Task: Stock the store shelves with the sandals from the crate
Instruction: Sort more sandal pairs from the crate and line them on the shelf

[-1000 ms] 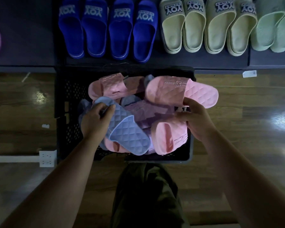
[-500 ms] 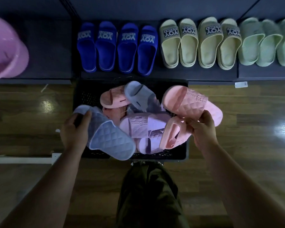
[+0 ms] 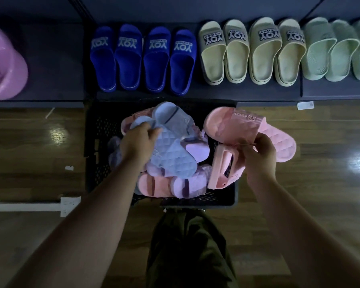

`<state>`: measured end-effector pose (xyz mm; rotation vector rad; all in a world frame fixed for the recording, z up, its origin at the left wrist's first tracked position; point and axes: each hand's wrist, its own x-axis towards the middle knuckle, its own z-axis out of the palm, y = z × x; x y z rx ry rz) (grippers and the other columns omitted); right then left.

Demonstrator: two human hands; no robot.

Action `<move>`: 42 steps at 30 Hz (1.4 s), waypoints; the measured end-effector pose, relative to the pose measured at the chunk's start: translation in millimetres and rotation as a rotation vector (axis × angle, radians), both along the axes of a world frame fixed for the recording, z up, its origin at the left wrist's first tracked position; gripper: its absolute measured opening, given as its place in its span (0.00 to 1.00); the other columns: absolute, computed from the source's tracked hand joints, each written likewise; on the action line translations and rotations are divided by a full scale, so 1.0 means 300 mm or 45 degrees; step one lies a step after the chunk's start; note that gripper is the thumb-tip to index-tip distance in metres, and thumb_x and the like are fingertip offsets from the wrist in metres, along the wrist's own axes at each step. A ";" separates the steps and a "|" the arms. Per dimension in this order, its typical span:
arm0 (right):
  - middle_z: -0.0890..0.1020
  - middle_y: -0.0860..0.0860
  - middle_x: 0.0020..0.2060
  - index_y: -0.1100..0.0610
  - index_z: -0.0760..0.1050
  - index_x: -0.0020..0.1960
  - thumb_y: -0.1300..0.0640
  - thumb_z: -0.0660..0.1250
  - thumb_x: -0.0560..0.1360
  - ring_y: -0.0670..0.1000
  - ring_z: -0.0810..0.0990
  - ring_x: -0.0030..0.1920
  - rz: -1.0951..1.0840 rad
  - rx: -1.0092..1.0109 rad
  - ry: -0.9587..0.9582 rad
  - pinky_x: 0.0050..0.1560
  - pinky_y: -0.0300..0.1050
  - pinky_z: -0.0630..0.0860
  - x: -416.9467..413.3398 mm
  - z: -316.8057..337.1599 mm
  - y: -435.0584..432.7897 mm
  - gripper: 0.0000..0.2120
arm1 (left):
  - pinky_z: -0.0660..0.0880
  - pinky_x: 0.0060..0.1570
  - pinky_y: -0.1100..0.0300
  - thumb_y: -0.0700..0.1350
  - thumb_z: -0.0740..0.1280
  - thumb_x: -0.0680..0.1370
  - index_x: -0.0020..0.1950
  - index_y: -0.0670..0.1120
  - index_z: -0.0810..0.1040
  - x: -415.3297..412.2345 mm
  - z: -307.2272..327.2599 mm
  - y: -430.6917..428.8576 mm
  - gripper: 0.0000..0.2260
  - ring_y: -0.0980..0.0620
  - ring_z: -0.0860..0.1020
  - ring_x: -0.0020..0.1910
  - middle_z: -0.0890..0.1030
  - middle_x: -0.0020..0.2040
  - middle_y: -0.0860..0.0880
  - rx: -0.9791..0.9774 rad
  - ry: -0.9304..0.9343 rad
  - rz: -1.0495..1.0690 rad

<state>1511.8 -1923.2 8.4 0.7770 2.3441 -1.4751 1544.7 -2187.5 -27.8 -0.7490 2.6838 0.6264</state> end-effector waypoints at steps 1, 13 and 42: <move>0.82 0.51 0.37 0.50 0.74 0.39 0.55 0.70 0.68 0.58 0.80 0.41 0.002 -0.013 -0.022 0.42 0.54 0.77 -0.005 -0.005 -0.003 0.05 | 0.72 0.46 0.51 0.55 0.61 0.79 0.54 0.43 0.76 -0.020 -0.023 0.019 0.16 0.39 0.78 0.52 0.82 0.50 0.40 -0.007 -0.026 -0.011; 0.81 0.44 0.37 0.55 0.76 0.47 0.58 0.68 0.72 0.42 0.78 0.37 -0.021 0.162 0.028 0.34 0.36 0.72 -0.059 0.020 -0.045 0.04 | 0.81 0.41 0.49 0.34 0.63 0.71 0.65 0.48 0.71 -0.208 -0.055 0.061 0.23 0.47 0.75 0.52 0.73 0.60 0.49 0.620 -0.110 0.001; 0.80 0.62 0.45 0.59 0.75 0.49 0.59 0.65 0.76 0.61 0.80 0.43 -0.251 -0.479 -0.126 0.48 0.63 0.79 -0.070 0.094 -0.009 0.04 | 0.74 0.22 0.63 0.29 0.64 0.73 0.39 0.49 0.75 -0.134 -0.030 0.184 0.14 0.45 0.75 0.32 0.75 0.40 0.42 0.945 -0.473 0.085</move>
